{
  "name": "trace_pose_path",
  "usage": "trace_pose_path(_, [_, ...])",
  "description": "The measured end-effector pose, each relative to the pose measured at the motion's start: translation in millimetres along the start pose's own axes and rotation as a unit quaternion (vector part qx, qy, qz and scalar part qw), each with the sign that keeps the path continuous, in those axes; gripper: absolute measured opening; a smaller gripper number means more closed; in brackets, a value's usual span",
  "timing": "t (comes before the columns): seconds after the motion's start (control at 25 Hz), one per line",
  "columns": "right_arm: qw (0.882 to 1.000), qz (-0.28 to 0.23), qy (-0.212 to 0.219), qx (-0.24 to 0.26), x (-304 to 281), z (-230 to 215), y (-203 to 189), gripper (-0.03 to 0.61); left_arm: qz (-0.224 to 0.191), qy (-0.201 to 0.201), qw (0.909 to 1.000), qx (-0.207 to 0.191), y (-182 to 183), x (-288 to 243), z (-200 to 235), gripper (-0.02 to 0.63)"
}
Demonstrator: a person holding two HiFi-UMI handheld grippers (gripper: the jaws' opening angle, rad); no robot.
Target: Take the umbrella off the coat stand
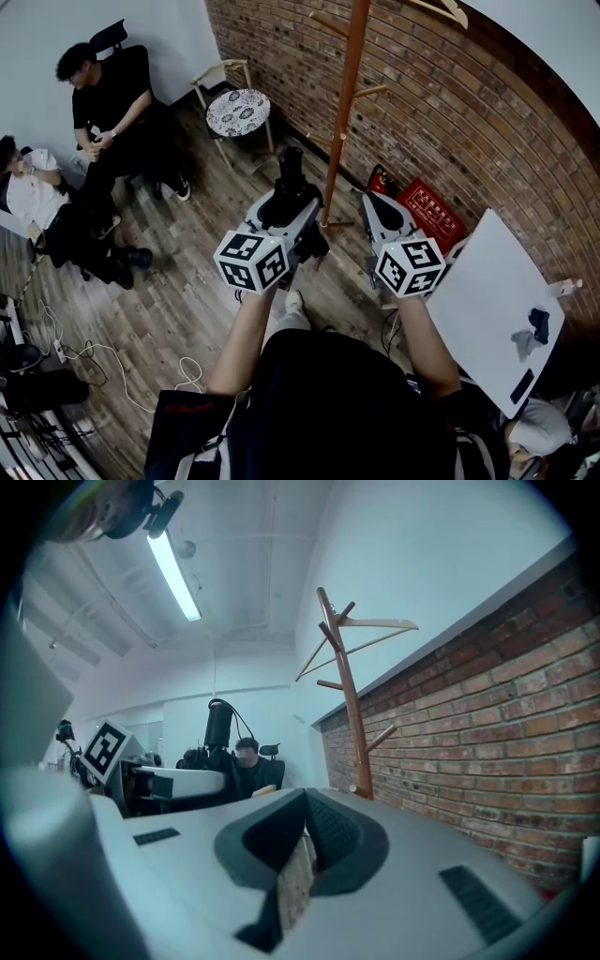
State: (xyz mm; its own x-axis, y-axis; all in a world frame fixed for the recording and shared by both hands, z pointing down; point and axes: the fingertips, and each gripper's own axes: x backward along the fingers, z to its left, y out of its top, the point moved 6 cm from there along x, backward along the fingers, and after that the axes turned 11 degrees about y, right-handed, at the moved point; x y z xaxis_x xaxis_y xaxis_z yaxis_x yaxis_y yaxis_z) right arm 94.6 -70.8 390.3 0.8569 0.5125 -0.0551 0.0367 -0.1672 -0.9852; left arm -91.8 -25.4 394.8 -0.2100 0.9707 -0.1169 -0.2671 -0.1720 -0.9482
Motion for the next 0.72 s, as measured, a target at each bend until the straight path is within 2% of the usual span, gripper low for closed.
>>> trace_pose_path(0.72, [1.000,-0.016,0.000,0.000,28,18,-6,0.029,-0.002,-0.007,0.9999,-0.015,-5,27,-23,0.279])
